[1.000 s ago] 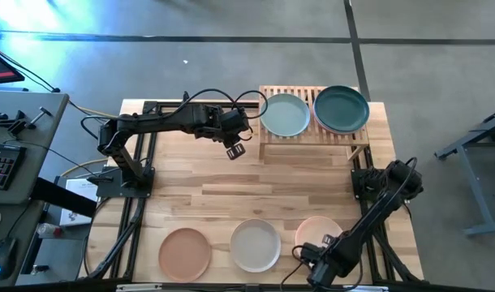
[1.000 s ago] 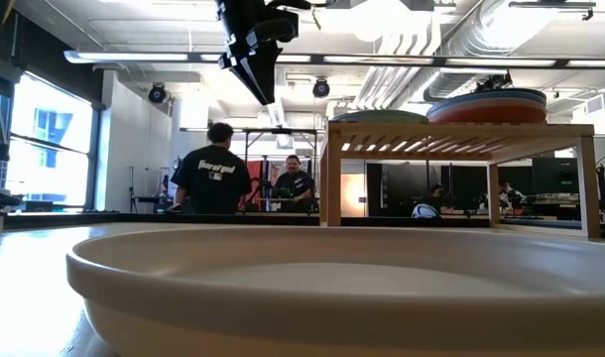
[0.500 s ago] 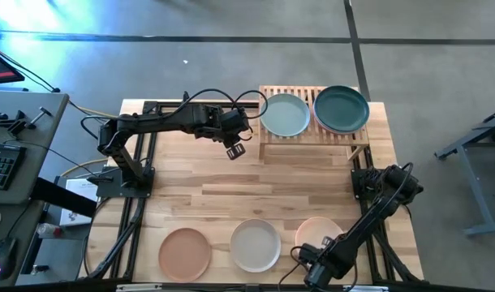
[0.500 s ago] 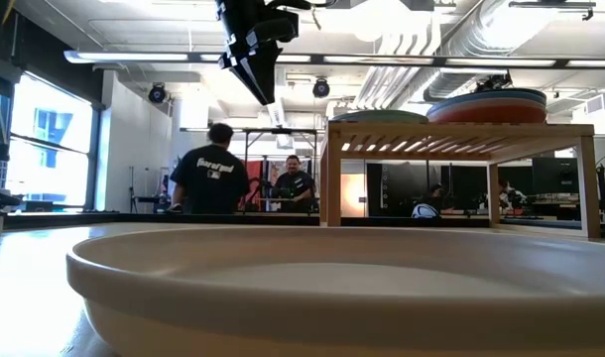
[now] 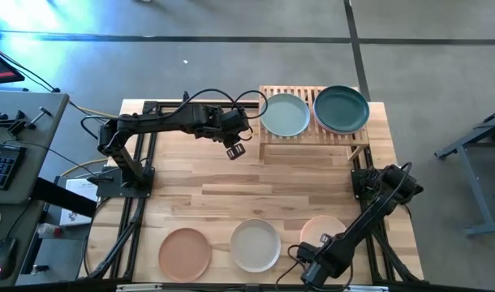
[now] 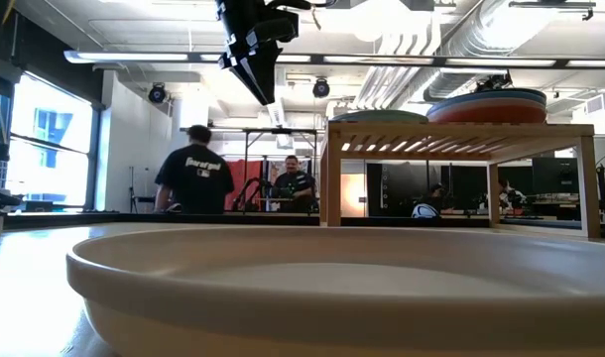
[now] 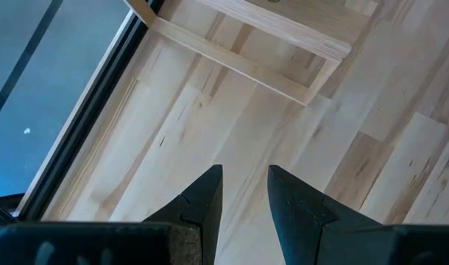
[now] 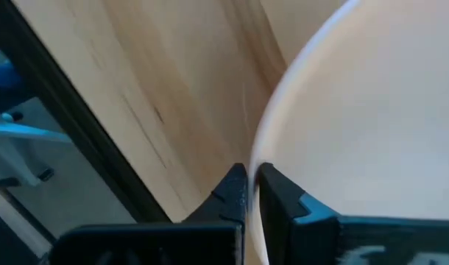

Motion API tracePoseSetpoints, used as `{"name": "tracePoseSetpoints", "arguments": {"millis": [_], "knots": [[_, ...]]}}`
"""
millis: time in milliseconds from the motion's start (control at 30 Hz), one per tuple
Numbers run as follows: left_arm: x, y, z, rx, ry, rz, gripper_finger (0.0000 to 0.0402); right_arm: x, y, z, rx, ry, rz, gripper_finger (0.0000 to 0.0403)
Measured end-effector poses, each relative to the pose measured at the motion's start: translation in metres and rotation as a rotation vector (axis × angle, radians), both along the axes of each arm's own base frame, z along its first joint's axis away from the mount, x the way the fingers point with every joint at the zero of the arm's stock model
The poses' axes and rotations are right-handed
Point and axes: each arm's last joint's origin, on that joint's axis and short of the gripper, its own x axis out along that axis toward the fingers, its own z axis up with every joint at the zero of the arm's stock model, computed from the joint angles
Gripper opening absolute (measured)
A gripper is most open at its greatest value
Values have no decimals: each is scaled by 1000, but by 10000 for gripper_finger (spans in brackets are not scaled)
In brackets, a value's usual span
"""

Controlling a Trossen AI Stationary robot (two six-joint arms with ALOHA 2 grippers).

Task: Place and stack plates onto a shelf
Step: Stack the light yellow plate on top of the light blue plate onto the shelf

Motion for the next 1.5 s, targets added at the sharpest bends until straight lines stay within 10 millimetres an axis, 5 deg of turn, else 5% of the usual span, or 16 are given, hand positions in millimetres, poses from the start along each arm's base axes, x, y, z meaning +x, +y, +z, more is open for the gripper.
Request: {"name": "tracePoseSetpoints", "arguments": {"millis": [500, 833, 1500], "knots": [[0, 0, 0, 0, 0, 0, 99, 15, -5, 59, -123, -5, 139, 0], [0, 0, 0, 0, 0, 0, 99, 5, -17, 94, -286, 84, 180, 0], [-4, 0, -2, -29, 25, 58, 99, -11, -63, 171, -239, -179, 110, 0]]}}
